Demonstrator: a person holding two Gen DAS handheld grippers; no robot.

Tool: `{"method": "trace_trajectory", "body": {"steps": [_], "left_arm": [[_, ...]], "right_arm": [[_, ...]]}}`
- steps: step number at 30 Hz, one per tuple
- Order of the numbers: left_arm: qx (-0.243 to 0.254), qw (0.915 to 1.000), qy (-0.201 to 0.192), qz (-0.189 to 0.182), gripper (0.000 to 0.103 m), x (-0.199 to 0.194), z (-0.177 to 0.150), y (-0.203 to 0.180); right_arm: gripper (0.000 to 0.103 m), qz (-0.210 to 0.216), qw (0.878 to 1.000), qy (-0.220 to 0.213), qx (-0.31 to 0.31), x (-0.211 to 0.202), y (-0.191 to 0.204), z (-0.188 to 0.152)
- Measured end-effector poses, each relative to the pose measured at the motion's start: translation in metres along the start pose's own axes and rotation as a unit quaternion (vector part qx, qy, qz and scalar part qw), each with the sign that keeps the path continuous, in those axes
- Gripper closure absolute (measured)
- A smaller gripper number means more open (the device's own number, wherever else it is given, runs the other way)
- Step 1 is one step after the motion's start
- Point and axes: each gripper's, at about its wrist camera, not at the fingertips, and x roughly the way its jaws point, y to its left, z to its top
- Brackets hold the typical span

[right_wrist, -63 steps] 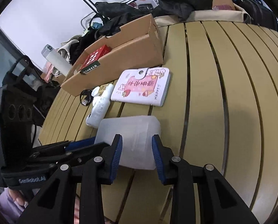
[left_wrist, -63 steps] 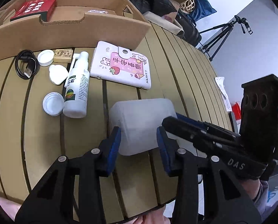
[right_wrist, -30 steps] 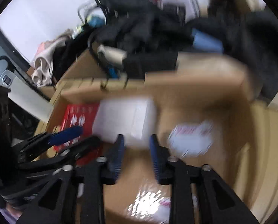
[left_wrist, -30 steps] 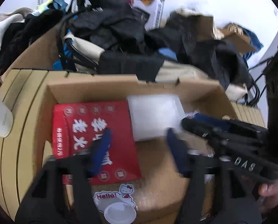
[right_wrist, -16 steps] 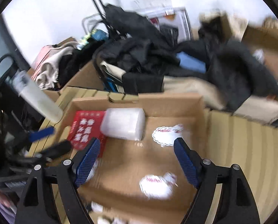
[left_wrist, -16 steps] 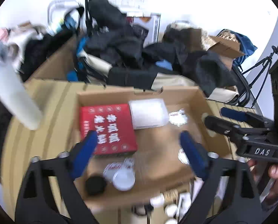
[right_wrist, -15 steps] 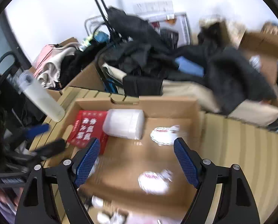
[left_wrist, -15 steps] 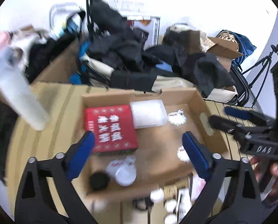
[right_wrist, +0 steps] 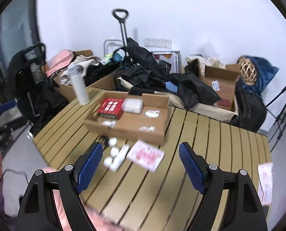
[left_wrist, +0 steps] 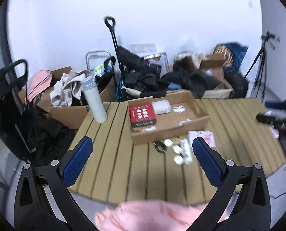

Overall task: Organize objects
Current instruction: 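Move both tools back toward the spray bottle and lids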

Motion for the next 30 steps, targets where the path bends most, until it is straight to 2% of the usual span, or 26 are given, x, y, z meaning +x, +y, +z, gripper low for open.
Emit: {"method": "trace_trajectory", "body": {"steps": [3, 5, 6, 8, 9, 10, 12, 14, 18, 20, 23, 24, 26, 28, 30], "left_arm": [[-0.033, 0.9981, -0.051, -0.008, 0.0, -0.053, -0.058, -0.002], [-0.044, 0.9959, -0.079, -0.006, 0.0, -0.069, -0.085, -0.006], [-0.042, 0.995, -0.089, -0.02, 0.0, -0.071, -0.097, -0.009], [-0.01, 0.9974, -0.069, -0.02, 0.0, -0.065, -0.095, -0.024], [0.004, 0.998, -0.062, -0.012, 0.0, -0.063, -0.091, -0.031], [0.009, 0.9981, -0.061, -0.005, 0.0, -0.063, -0.089, -0.035], [0.012, 0.9979, -0.063, -0.005, 0.0, -0.063, -0.09, -0.041], [0.014, 0.9985, -0.051, -0.018, 0.0, -0.059, -0.093, -0.043], [0.008, 0.9993, -0.031, -0.02, 0.0, -0.049, -0.096, -0.043], [0.002, 0.9993, -0.026, -0.026, 0.0, -0.046, -0.101, -0.041], [-0.011, 0.9992, -0.011, -0.037, 0.0, -0.03, -0.108, -0.037], [-0.017, 0.999, -0.001, -0.041, 0.0, -0.021, -0.111, -0.035], [-0.023, 0.9987, 0.02, -0.041, 0.0, -0.001, -0.115, -0.033], [-0.022, 0.9979, 0.042, -0.044, 0.0, 0.022, -0.116, -0.031], [-0.025, 0.9974, 0.048, -0.048, 0.0, 0.047, -0.109, -0.026]], "right_arm": [[0.018, 0.027, 1.0, -0.011, 0.012, -0.033, 0.025, -0.058], [0.018, 0.065, 0.997, -0.014, 0.029, -0.045, 0.041, -0.098], [0.018, 0.077, 0.996, -0.013, 0.04, -0.048, 0.049, -0.117], [0.018, 0.082, 0.995, -0.001, 0.053, -0.044, 0.06, -0.141], [0.018, 0.085, 0.995, 0.012, 0.05, -0.04, 0.064, -0.146], [0.018, 0.069, 0.997, 0.024, 0.04, -0.038, 0.069, -0.148], [0.018, 0.039, 0.999, 0.015, 0.025, -0.041, 0.071, -0.145], [0.018, 0.046, 0.999, 0.006, 0.027, -0.045, 0.069, -0.14], [0.018, 0.041, 0.999, -0.001, 0.033, -0.047, 0.064, -0.141], [0.018, 0.047, 0.997, -0.021, 0.049, -0.05, 0.059, -0.147], [0.019, 0.051, 0.998, -0.002, 0.045, -0.038, 0.06, -0.152], [0.021, 0.057, 0.997, 0.008, 0.047, -0.03, 0.059, -0.155], [0.055, 0.064, 0.995, 0.018, 0.067, -0.013, 0.053, -0.159], [0.061, 0.069, 0.994, 0.036, 0.077, 0.008, 0.048, -0.161], [0.061, 0.067, 0.993, 0.042, 0.086, 0.026, 0.044, -0.156]]}}
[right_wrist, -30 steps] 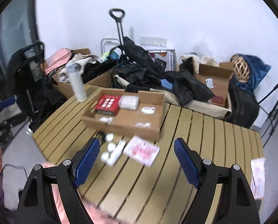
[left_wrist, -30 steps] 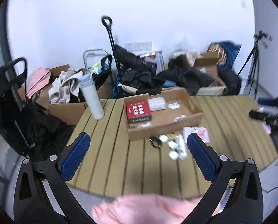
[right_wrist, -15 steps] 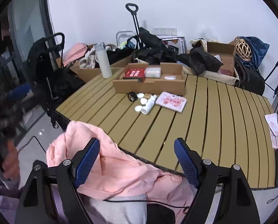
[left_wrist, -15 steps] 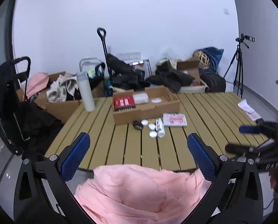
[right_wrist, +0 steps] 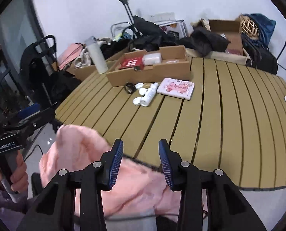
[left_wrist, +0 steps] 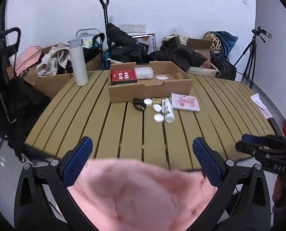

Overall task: Organize objects
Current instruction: 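Move both tools back toward the spray bottle and lids, then grasp the white spray bottle with the right tool while the left tool grasps a white lid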

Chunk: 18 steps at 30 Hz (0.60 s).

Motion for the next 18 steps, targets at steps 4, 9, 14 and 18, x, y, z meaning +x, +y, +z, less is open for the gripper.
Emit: {"method": "trace_trajectory", "body": {"steps": [4, 9, 14, 18], "left_arm": [[-0.046, 0.998, 0.027, -0.034, 0.0, 0.047, 0.025, 0.016], [-0.063, 0.994, 0.081, -0.037, 0.008, 0.105, 0.024, 0.026], [-0.049, 0.9934, 0.096, -0.04, 0.013, 0.128, 0.02, 0.026], [-0.025, 0.9911, 0.113, -0.066, 0.017, 0.154, 0.025, 0.015]], "right_arm": [[0.061, 0.003, 1.0, 0.021, -0.007, 0.041, -0.002, 0.023], [0.061, 0.023, 0.998, 0.06, 0.013, 0.108, -0.008, 0.06], [0.061, 0.023, 0.996, 0.073, 0.035, 0.186, -0.014, 0.097], [0.069, 0.0, 0.994, 0.102, 0.035, 0.236, -0.02, 0.108]]}}
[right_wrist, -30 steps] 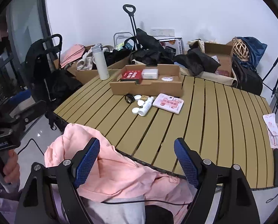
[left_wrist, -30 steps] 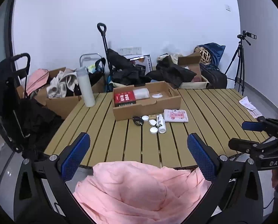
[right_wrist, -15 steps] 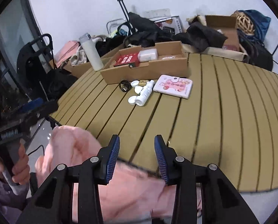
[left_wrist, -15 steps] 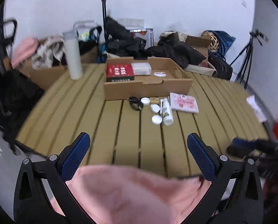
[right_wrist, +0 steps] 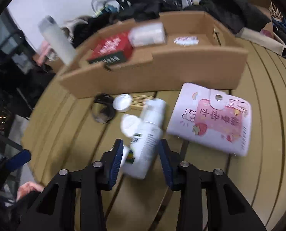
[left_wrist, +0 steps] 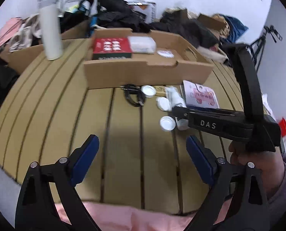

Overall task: Organize objects
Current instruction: 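Grasp the white spray bottle with the right tool while the left tool grasps a white lid, then carry the spray bottle and lid into the cardboard box and release them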

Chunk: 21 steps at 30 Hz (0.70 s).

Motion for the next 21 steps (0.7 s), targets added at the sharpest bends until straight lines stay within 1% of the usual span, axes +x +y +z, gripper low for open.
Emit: {"method": "trace_trajectory", "body": {"steps": [2, 5, 6, 7, 9, 10, 11, 12, 14, 17, 19, 21], "left_arm": [[0.022, 0.9996, 0.015, -0.005, 0.024, 0.018, 0.007, -0.011], [0.05, 0.9981, 0.033, -0.016, 0.031, 0.042, 0.015, -0.027], [0.059, 0.9973, 0.037, -0.023, 0.033, 0.053, 0.018, -0.035], [0.064, 0.9969, 0.039, -0.026, 0.039, 0.059, 0.019, -0.04], [0.081, 0.9948, 0.058, -0.022, 0.06, 0.078, 0.019, -0.05], [0.088, 0.9938, 0.067, -0.001, 0.069, 0.086, 0.018, -0.053], [0.088, 0.9941, 0.063, 0.008, 0.075, 0.088, 0.018, -0.054], [0.087, 0.994, 0.065, 0.014, 0.077, 0.088, 0.017, -0.053], [0.073, 0.9951, 0.067, -0.001, 0.078, 0.086, 0.016, -0.046], [0.056, 0.9959, 0.071, -0.006, 0.078, 0.078, 0.009, -0.039], [0.051, 0.996, 0.073, -0.007, 0.078, 0.07, 0.001, -0.038], [0.039, 0.9965, 0.073, -0.01, 0.078, 0.057, -0.005, -0.035]], "right_arm": [[0.072, 0.008, 1.0, -0.003, 0.001, -0.005, -0.007, -0.002], [0.073, 0.012, 1.0, -0.012, -0.005, -0.03, -0.021, -0.017], [0.072, 0.019, 1.0, -0.015, -0.001, -0.041, -0.027, -0.023], [0.073, 0.024, 1.0, -0.019, 0.003, -0.051, -0.032, -0.029], [0.072, 0.01, 1.0, -0.017, -0.003, -0.063, -0.035, -0.041], [0.072, -0.004, 1.0, -0.015, -0.015, -0.065, -0.035, -0.048], [0.072, -0.015, 1.0, -0.012, -0.021, -0.064, -0.035, -0.051], [0.072, -0.023, 0.999, -0.004, -0.023, -0.063, -0.038, -0.058], [0.072, -0.02, 1.0, 0.006, -0.012, -0.059, -0.045, -0.068], [0.072, -0.019, 1.0, -0.002, -0.009, -0.062, -0.047, -0.072], [0.072, -0.024, 1.0, 0.0, -0.018, -0.054, -0.046, -0.072], [0.072, -0.047, 0.997, -0.014, -0.052, -0.053, -0.037, -0.072]]}}
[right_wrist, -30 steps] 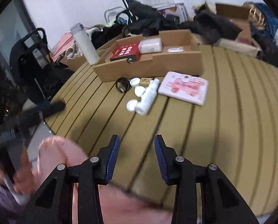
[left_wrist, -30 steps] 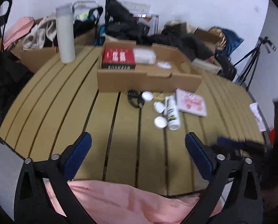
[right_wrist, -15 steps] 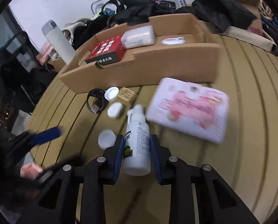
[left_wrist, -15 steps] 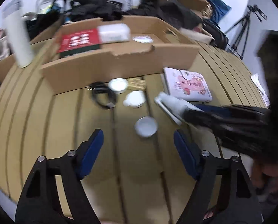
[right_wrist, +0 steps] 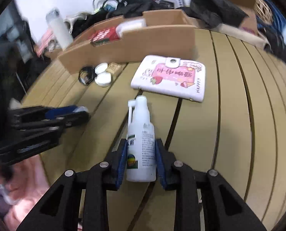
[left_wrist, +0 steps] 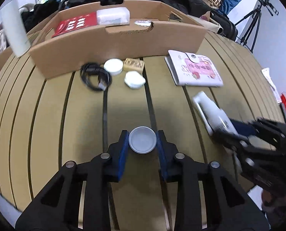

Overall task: Organize objects
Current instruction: 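Carry the spray bottle and lid into the cardboard box and release them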

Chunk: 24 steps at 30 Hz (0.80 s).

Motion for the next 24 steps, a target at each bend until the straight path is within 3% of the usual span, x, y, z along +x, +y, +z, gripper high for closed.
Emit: {"method": "trace_trajectory", "body": {"steps": [4, 11, 17, 20, 24], "left_arm": [[-0.024, 0.9994, -0.022, -0.015, 0.078, -0.044, -0.022, 0.001], [-0.015, 0.9963, -0.067, -0.053, 0.078, -0.126, -0.07, -0.009], [-0.018, 0.9956, -0.078, -0.05, 0.078, -0.141, -0.068, -0.014], [-0.027, 0.9954, -0.081, -0.045, 0.078, -0.142, -0.061, -0.009], [-0.036, 0.9932, -0.1, -0.046, 0.078, -0.149, -0.023, 0.015]], "right_arm": [[0.072, 0.014, 1.0, 0.009, 0.019, -0.004, 0.002, -0.004], [0.073, 0.05, 0.998, -0.023, 0.012, -0.063, 0.021, -0.043], [0.073, 0.055, 0.998, -0.031, 0.03, -0.089, 0.025, -0.065], [0.073, 0.056, 0.997, -0.047, 0.037, -0.099, 0.019, -0.058], [0.073, 0.074, 0.994, -0.068, 0.048, -0.108, 0.008, -0.026]]}}
